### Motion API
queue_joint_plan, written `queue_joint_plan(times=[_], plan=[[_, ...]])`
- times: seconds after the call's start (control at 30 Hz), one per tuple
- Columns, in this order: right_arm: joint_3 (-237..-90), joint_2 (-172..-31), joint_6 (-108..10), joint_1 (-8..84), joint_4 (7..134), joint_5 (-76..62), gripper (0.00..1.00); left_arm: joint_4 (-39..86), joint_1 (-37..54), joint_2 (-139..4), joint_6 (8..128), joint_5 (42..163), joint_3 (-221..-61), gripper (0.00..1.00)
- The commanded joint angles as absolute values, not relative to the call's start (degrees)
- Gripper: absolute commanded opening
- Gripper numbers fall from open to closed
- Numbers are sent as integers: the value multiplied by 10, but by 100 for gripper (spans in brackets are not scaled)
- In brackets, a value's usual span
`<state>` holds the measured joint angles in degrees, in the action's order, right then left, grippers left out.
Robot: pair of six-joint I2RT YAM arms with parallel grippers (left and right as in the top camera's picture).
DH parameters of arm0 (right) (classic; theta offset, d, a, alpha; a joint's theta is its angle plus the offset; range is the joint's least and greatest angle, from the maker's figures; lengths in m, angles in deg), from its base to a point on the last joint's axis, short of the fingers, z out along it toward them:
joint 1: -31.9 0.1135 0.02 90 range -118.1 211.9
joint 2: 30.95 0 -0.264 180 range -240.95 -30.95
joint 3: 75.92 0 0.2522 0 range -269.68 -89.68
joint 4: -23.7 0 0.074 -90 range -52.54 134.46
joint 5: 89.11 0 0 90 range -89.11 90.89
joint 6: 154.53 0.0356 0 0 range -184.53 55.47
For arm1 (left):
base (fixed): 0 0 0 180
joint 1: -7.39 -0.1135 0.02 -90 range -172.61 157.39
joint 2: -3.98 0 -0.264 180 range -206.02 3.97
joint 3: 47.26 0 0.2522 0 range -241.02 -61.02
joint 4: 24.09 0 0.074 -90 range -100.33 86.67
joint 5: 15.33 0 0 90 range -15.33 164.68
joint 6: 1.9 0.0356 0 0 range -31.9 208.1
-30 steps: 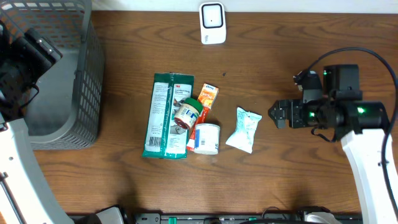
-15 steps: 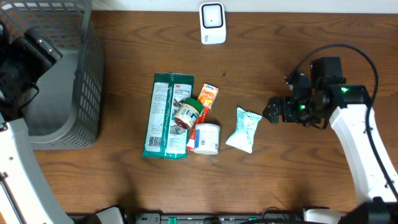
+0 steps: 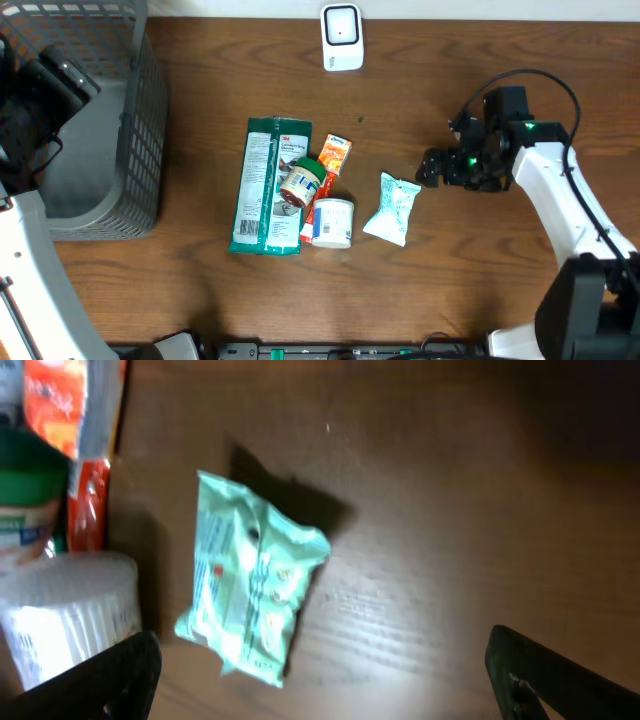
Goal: Scan the item barcode
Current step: 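Move the right gripper toward the mint-green wipes pouch, then lower the right gripper and grasp the wipes pouch edge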
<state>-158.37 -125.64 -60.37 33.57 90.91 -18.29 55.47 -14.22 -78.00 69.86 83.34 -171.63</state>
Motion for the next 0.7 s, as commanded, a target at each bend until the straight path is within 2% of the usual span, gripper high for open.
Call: queue_joint_plan(times=[0.0, 0.2, 0.67], plan=[[-1593, -1267, -594, 309, 899, -238, 99, 556, -145, -780, 694, 832, -1717, 88], [-1593, -1269, -594, 279, 906, -244, 99, 556, -145, -780, 694, 832, -1717, 88], [-1593, -1269, -594, 279, 911, -240, 99, 556, -145, -780, 693, 832, -1717, 88]])
